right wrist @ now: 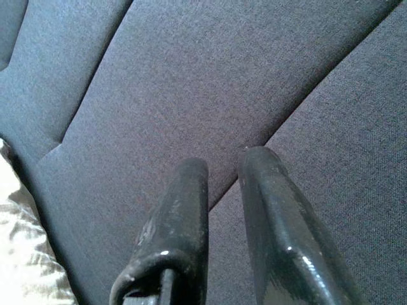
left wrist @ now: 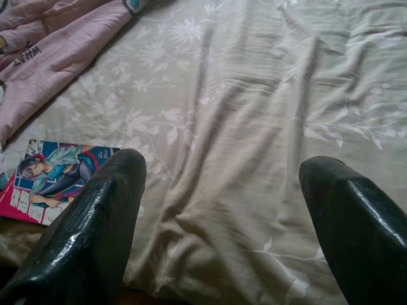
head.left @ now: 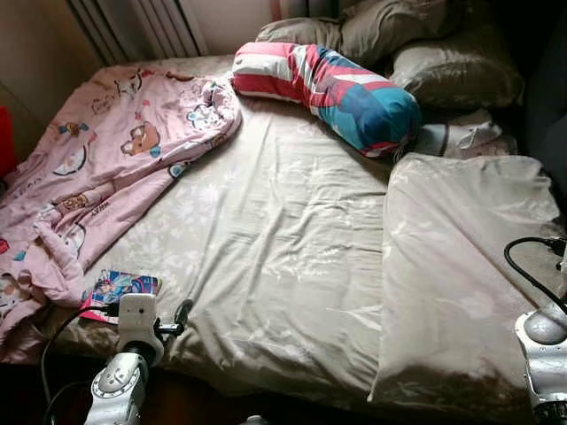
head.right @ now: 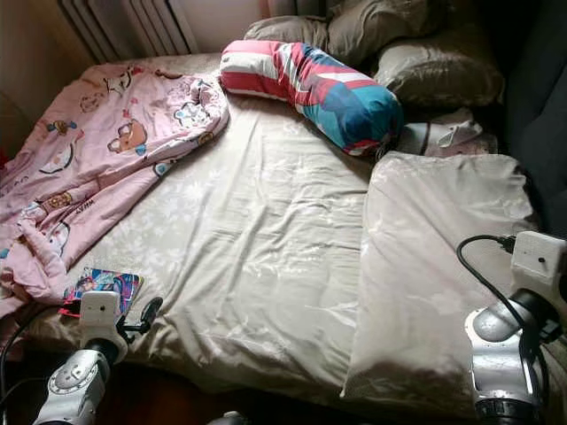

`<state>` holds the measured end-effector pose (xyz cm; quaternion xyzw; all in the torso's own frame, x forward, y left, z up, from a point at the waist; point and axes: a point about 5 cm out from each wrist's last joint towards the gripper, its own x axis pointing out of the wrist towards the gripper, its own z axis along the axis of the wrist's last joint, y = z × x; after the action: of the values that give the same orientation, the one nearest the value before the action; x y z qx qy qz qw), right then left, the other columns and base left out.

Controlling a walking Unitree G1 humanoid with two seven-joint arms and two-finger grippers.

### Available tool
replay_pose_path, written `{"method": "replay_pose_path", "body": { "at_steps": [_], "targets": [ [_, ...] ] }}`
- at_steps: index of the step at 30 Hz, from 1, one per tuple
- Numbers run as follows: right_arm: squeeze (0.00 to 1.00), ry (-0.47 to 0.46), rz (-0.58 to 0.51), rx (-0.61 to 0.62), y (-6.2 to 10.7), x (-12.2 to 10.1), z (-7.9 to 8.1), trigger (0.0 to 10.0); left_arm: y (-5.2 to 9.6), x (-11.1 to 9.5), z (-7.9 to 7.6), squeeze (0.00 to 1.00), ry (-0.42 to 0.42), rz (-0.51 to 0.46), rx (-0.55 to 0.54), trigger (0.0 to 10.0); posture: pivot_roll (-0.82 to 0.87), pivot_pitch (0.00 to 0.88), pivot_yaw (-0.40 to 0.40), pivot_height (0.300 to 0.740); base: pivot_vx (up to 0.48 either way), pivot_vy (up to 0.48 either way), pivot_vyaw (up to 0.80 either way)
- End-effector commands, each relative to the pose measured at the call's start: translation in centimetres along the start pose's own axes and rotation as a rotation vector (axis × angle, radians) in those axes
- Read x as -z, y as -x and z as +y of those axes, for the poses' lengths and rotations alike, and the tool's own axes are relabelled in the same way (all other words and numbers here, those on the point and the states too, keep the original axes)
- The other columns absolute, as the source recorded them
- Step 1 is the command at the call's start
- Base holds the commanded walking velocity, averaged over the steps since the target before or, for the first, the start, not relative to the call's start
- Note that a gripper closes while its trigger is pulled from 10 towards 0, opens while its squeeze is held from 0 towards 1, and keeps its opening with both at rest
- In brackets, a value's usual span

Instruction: Clean up the room

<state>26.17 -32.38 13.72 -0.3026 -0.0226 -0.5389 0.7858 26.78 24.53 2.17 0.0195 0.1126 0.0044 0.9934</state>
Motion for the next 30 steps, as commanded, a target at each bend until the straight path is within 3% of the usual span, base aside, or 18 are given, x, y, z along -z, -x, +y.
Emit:
{"method": "replay_pose_path", "body": {
  "at_steps": [1,3,4,5,6,9,12,13,14,18,19,22,26,30],
  "targets": [
    [0.0,-0.017,-0.003,-0.025,0.6,0.0,0.3,10.0,0.6,0.9,0.7,0.0,0.006,0.038,-0.02,10.0,-0.05,0.158,0.154,0.74,0.0,0.0,0.0],
    [0.0,-0.038,-0.005,-0.062,0.9,-0.2,0.8,10.0,0.6,0.9,0.7,0.0,0.006,0.039,-0.02,10.0,-0.06,0.158,0.153,0.74,0.0,0.0,0.0],
    [0.0,-0.092,0.009,-0.124,1.3,-0.3,1.5,10.0,0.6,0.9,0.7,0.0,0.006,0.041,-0.021,10.0,-0.06,0.158,0.153,0.74,0.0,0.0,0.0],
    [0.0,-0.278,0.118,-0.329,2.9,0.3,4.0,10.0,0.6,1.0,0.7,0.0,0.009,0.047,-0.024,10.0,-0.06,0.152,0.148,0.74,0.0,0.0,0.0],
    [0.0,-0.338,0.152,-0.385,3.5,0.4,4.7,10.0,0.6,1.1,0.7,0.0,0.01,0.049,-0.025,10.0,-0.06,0.152,0.148,0.74,0.0,0.0,0.0],
    [0.0,-0.452,0.425,-0.639,6.8,2.9,7.5,10.0,0.5,1.2,0.6,0.0,0.03,0.057,-0.042,10.0,-0.06,0.145,0.135,0.74,0.0,0.0,0.0],
    [0.0,-0.348,0.519,-0.86,10.8,5.7,8.8,10.0,0.5,1.6,0.7,0.0,0.055,0.075,-0.07,10.0,-0.05,0.134,0.115,0.74,0.0,0.0,0.0],
    [0.0,-0.348,0.519,-0.86,10.8,5.7,8.8,10.0,0.5,1.6,0.7,0.0,0.055,0.075,-0.07,10.0,-0.05,0.134,0.115,0.74,0.0,0.0,0.0],
    [0.0,-0.326,0.54,-0.954,12.3,6.4,9.1,10.0,0.7,2.0,0.8,0.0,0.075,0.091,-0.089,10.0,-0.06,0.128,0.103,0.74,0.0,0.0,0.0],
    [0.0,-0.268,0.556,-1.114,14.5,7.3,9.5,10.0,1.0,3.0,0.8,0.0,0.096,0.138,-0.111,10.0,-0.06,0.113,0.08,0.74,0.0,0.0,0.0],
    [0.0,-0.268,0.556,-1.114,14.5,7.3,9.5,10.0,1.0,3.0,0.8,0.0,0.096,0.138,-0.111,10.0,-0.06,0.113,0.08,0.74,0.0,0.0,0.0],
    [0.0,-0.132,0.518,-1.238,16.0,8.1,9.6,10.0,1.6,4.4,0.7,0.0,0.14,0.211,-0.155,10.0,-0.06,0.108,0.064,0.74,0.0,0.0,0.0],
    [0.0,-0.09,0.552,-1.349,17.1,9.0,9.5,10.0,2.5,6.2,0.3,0.0,0.171,0.31,-0.184,10.0,-0.06,0.117,0.041,0.74,0.0,0.0,0.0],
    [0.0,-0.139,0.635,-1.319,17.6,9.6,9.3,10.0,3.6,7.7,0.1,0.0,0.159,0.396,-0.181,10.0,-0.06,0.116,0.048,0.74,0.0,0.0,0.0]
  ]
}}
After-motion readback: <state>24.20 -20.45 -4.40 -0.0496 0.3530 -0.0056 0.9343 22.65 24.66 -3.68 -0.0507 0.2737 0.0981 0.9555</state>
